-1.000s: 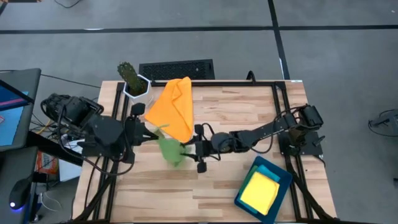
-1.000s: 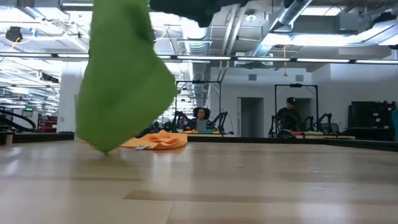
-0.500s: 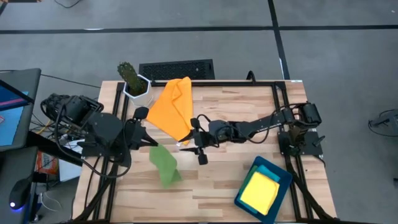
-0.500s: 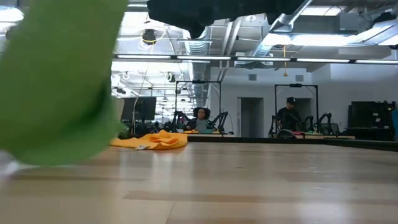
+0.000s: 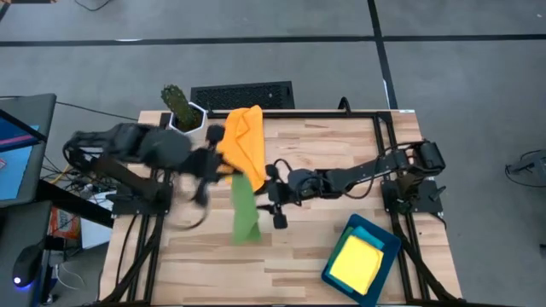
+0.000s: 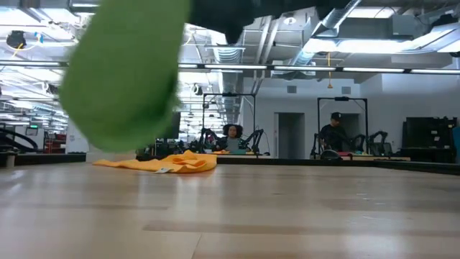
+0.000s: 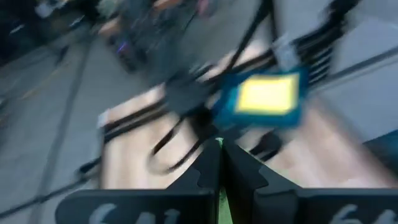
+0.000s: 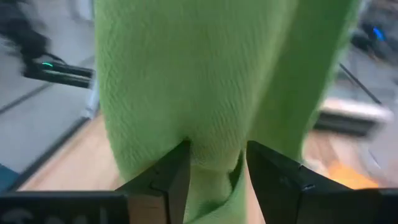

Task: Fold microfiber towels
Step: Fold the green microfiber towel

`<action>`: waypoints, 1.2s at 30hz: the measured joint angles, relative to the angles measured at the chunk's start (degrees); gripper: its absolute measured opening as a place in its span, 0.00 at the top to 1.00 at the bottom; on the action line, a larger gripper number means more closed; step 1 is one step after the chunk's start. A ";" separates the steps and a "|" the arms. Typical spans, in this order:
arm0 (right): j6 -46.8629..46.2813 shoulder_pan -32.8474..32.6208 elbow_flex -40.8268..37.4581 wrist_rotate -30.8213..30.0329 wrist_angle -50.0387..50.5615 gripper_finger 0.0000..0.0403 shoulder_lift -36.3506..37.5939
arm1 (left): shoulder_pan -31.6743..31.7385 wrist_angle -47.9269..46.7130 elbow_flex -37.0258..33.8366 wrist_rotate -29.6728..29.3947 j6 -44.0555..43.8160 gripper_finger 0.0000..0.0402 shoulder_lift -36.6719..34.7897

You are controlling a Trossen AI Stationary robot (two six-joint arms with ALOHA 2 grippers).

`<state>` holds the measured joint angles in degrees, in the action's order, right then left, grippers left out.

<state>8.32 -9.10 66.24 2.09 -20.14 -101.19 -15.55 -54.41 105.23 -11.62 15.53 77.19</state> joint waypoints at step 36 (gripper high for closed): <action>-4.07 -3.29 4.20 -13.66 14.49 0.57 -13.89 | -19.91 17.27 -47.58 7.76 -40.16 1.00 9.60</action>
<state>4.25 -12.40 70.44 -11.57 -5.65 -115.09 -35.46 -37.14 57.65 -3.86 -24.63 86.78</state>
